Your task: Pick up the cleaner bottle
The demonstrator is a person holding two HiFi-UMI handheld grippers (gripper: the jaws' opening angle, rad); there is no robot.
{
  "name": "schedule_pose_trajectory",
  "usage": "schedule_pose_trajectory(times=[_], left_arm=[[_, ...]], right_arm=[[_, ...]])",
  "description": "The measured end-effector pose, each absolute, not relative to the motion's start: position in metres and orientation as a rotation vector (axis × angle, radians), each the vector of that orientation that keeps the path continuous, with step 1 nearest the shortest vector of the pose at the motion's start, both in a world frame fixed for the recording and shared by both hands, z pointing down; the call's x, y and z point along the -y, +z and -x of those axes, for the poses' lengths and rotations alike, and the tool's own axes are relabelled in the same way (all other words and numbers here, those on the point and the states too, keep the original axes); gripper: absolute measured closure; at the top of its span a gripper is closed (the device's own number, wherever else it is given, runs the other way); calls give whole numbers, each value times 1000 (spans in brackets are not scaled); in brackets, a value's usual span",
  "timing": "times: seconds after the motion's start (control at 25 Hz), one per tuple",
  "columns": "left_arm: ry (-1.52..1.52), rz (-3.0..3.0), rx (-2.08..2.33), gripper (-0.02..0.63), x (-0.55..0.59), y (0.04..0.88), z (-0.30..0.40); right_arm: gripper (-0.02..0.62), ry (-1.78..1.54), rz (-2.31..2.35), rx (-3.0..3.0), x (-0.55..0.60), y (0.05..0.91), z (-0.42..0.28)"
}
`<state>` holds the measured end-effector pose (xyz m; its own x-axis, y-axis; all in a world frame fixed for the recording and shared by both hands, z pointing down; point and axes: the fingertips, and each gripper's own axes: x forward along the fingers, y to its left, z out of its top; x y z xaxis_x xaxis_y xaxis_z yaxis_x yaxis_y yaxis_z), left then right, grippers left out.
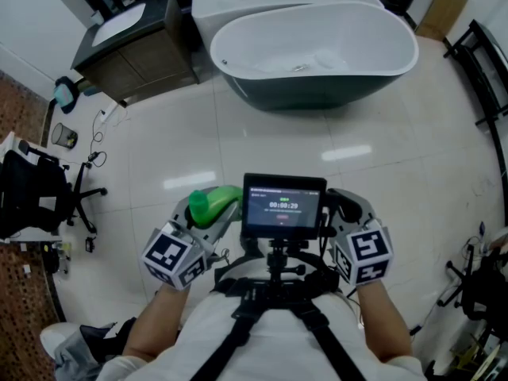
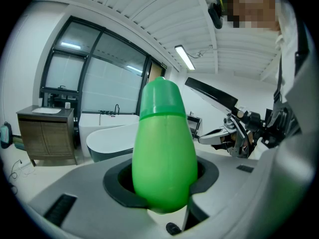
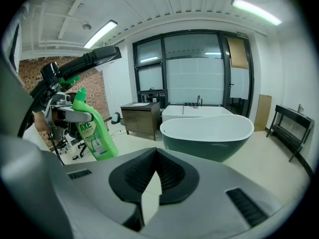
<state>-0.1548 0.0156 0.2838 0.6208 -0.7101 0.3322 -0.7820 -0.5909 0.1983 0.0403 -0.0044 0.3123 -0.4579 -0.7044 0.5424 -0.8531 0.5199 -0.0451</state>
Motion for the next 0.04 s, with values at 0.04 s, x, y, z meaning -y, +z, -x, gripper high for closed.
schedule_pose_trajectory(times=[0.04], left_arm=[[310,-2524,1205,440,-15,284,155]], right_arm=[[591,430,-1270,2301,4,312,-40]])
